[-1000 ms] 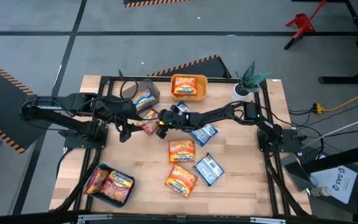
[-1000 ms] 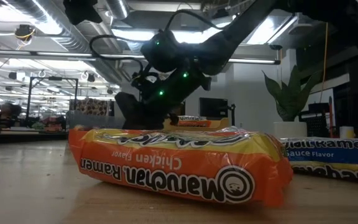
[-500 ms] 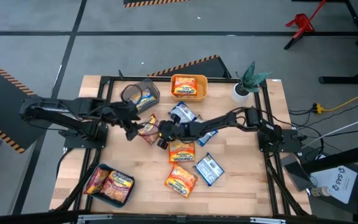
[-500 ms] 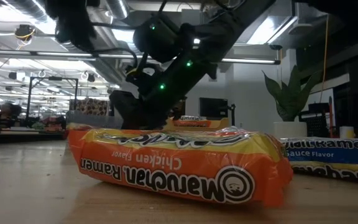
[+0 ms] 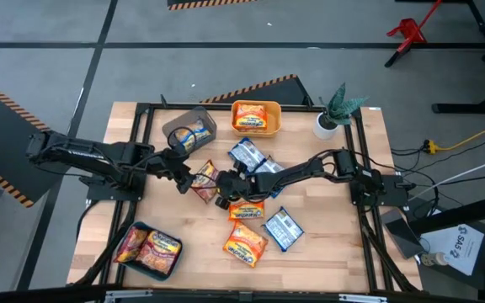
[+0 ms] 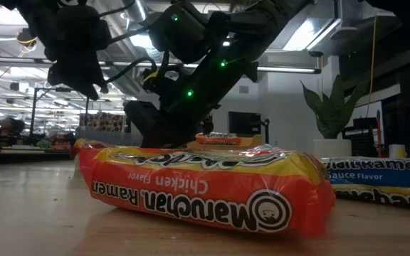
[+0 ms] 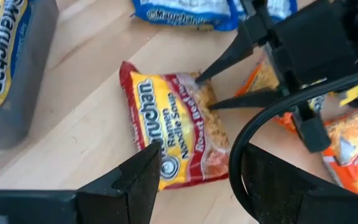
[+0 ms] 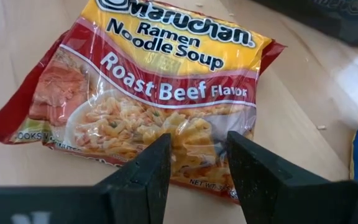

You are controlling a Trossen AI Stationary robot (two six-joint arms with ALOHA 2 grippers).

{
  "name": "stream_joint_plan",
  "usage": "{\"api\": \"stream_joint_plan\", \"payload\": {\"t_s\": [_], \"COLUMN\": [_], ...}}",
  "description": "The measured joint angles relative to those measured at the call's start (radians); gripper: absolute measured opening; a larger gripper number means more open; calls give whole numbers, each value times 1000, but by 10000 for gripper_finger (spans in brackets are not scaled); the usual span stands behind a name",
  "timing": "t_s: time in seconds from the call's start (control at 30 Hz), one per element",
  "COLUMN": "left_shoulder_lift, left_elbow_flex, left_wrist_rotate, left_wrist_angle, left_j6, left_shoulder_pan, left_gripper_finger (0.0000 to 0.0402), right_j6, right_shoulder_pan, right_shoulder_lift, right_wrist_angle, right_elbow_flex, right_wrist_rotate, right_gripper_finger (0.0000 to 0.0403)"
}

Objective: Sort Maruchan noodles
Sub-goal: Put the pack of red ramen noodle soup into the teal blue bin

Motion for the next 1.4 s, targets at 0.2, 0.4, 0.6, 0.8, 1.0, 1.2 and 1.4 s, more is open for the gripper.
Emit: {"api": "stream_joint_plan", "payload": {"t_s": [0.2,0.4,0.6,0.8,1.0,1.2,1.4], "left_shoulder_lift": [0,-3,-79,-207,-225,-218,-239], "left_elbow_flex": [0,-2,-4,-4,-16,-169,-323], "left_wrist_rotate": [-7,70,67,9,-53,83,141], "left_wrist_angle": [-20,-18,167,147,19,143,374], "left_j6": [-2,-35,-22,-17,-24,-84,-183], "left_shoulder_pan": [0,0,-5,25,69,125,180], "left_gripper_finger": [209,209,209,209,209,209,209], "right_j6": [2,2,1,1,-2,-1,-2], "right_shoulder_pan": [3,24,27,27,31,41,45], "right_shoulder_lift": [0,-1,-1,-1,7,10,13], "right_wrist_angle": [-2,-38,-41,-44,-52,-52,-55], "right_elbow_flex": [0,0,-1,-1,0,0,0], "right_wrist_rotate": [-9,26,42,38,33,53,53], "right_gripper_finger": [149,149,149,149,149,149,149]}}
